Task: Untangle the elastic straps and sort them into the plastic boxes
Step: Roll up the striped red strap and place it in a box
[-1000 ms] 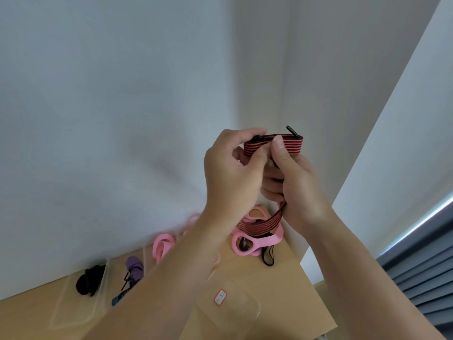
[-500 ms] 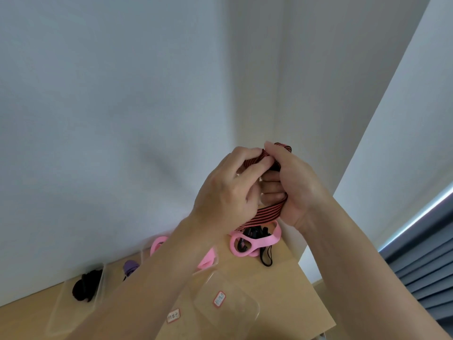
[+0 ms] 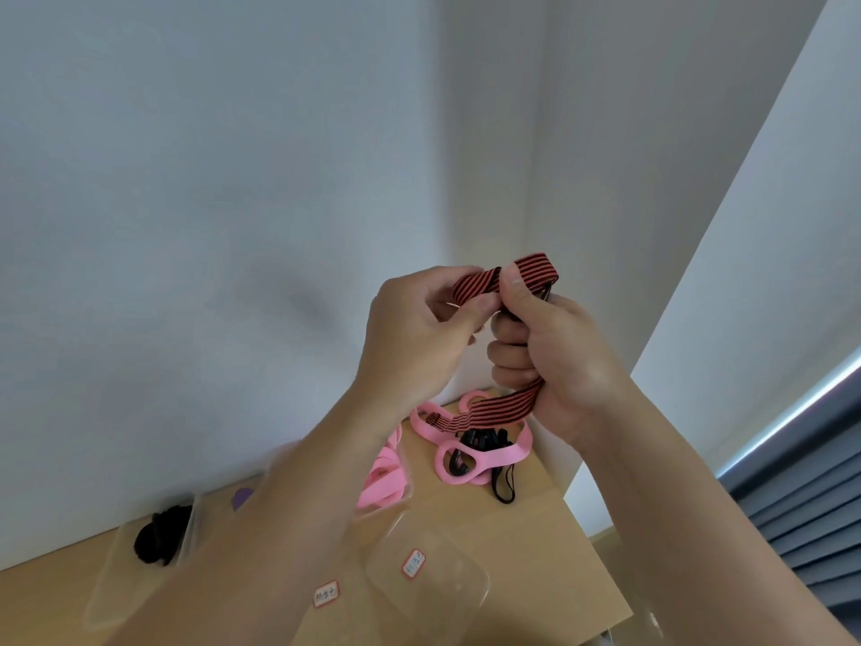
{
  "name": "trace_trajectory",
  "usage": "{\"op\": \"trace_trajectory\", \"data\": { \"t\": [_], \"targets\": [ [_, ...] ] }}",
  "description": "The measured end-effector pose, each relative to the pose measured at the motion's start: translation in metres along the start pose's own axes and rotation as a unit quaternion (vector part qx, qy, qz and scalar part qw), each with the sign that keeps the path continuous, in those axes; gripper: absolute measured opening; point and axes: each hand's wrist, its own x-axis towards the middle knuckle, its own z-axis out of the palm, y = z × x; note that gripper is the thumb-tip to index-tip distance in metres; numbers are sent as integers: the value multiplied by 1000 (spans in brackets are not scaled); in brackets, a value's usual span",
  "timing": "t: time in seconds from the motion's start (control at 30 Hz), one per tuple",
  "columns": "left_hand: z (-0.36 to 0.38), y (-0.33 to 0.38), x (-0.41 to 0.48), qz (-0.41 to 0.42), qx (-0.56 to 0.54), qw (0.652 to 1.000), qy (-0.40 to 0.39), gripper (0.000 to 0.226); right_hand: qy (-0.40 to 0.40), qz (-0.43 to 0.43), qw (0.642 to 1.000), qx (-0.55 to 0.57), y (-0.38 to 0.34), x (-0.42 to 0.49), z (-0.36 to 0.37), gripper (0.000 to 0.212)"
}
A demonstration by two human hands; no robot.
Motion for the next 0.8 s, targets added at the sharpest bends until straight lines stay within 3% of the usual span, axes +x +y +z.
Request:
{"op": "trace_trajectory", "data": {
  "t": [0.17, 0.37, 0.47, 0.53, 0.6, 0.67, 0.73, 0.8],
  "targets": [
    [3, -7, -2, 109, 105, 986, 68, 28, 15, 106, 990, 87, -10, -4, 2, 43],
    [-6, -18, -4, 319, 241, 911, 107, 21, 17, 166, 981, 96, -17, -7, -5, 74],
    [-7, -20, -2, 381, 285, 875, 95, 22, 37, 138, 988, 62, -15, -6, -3, 52],
    [-10, -20, 0, 392, 282, 873, 72, 22, 50, 105, 993, 35, -12, -5, -2, 37],
    [-13, -18, 0, 342, 216, 915, 15, 26, 55, 64, 996, 19, -8, -5, -2, 29],
    [-12, -10, -4, 173, 82, 980, -54, 32, 57, 20, 998, 1, -5, -5, -2, 37],
    [-11, -4, -5, -11, -20, 996, -87, 34, 51, -17, 998, -31, -1, -5, 0, 50],
    [-10, 0, -3, -64, -25, 993, -92, 27, 36, -40, 997, -63, 3, -6, 3, 56]
  ]
}}
